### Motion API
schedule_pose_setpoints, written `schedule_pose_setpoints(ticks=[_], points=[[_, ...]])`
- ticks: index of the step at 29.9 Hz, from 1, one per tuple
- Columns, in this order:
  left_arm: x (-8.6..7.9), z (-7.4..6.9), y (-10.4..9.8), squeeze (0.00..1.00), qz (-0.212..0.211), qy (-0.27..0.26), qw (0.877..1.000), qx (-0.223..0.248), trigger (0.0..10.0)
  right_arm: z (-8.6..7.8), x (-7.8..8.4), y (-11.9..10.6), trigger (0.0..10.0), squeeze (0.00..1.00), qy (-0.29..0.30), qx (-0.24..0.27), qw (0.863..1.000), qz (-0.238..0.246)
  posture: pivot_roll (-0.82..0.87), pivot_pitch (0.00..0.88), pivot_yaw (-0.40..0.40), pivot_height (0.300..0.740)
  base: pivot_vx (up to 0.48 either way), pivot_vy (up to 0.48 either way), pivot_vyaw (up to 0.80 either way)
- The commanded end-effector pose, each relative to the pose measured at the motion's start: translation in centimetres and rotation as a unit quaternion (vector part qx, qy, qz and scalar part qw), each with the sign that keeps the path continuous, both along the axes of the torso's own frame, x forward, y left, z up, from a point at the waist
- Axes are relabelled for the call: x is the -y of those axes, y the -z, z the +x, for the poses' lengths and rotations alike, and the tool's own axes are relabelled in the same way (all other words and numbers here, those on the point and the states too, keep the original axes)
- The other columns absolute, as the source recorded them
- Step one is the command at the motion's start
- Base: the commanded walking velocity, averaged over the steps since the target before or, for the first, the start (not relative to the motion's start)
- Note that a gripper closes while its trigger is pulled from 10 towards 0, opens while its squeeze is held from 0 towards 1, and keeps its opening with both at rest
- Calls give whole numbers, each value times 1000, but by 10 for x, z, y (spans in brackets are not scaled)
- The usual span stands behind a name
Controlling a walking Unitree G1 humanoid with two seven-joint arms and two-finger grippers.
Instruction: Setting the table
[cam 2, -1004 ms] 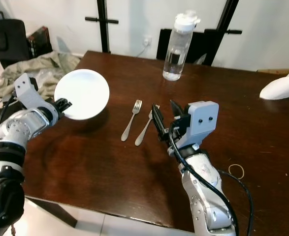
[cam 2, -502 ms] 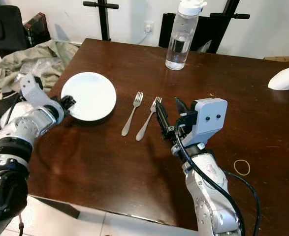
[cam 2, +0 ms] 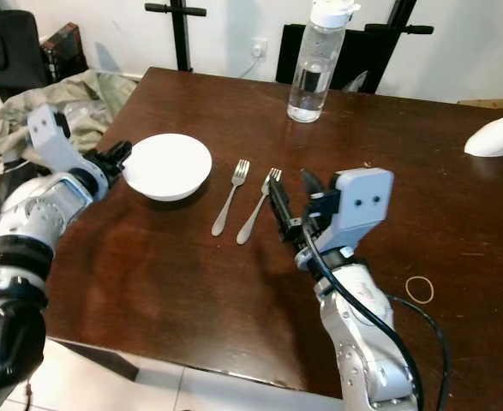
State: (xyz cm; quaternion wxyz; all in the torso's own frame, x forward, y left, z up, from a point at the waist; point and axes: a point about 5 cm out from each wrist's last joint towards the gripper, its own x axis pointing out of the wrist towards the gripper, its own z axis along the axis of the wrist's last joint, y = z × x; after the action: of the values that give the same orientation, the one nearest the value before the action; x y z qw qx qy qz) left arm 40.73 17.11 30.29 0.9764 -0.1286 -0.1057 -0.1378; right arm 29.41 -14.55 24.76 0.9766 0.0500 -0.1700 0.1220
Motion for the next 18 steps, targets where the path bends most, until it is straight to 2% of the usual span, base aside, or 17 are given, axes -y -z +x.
schedule_pose_setpoints(ticks=[1,2,4,5,6,9,14,18], points=[[6,-17,-11,0,109,22,991,74,10000,10,-2,29,10000,0,20,-75,997,6,73,270,104,740,0,0,0],[8,-27,-14,0,151,36,982,103,10000,17,-4,39,10000,0,26,-103,994,18,94,266,99,740,0,0,0],[12,-44,-17,0,198,60,970,129,10000,28,-9,50,10000,0,28,-134,990,32,106,263,96,740,0,0,0],[12,-44,-17,0,198,60,970,129,10000,28,-9,50,10000,0,28,-134,990,32,106,263,96,740,0,0,0],[12,-57,-15,0,232,72,961,135,10000,40,-18,56,10000,0,12,-151,988,41,128,260,88,740,0,0,0],[12,-65,-14,0,244,75,957,135,10000,48,-22,59,10000,0,9,-162,986,37,147,259,81,740,0,0,0],[12,-89,-16,0,265,86,950,144,10000,69,-26,56,10000,0,25,-157,987,22,196,260,50,740,0,0,0],[12,-100,-15,0,284,98,943,144,10000,75,-27,51,10000,0,33,-150,988,6,204,261,44,740,0,0,0]])
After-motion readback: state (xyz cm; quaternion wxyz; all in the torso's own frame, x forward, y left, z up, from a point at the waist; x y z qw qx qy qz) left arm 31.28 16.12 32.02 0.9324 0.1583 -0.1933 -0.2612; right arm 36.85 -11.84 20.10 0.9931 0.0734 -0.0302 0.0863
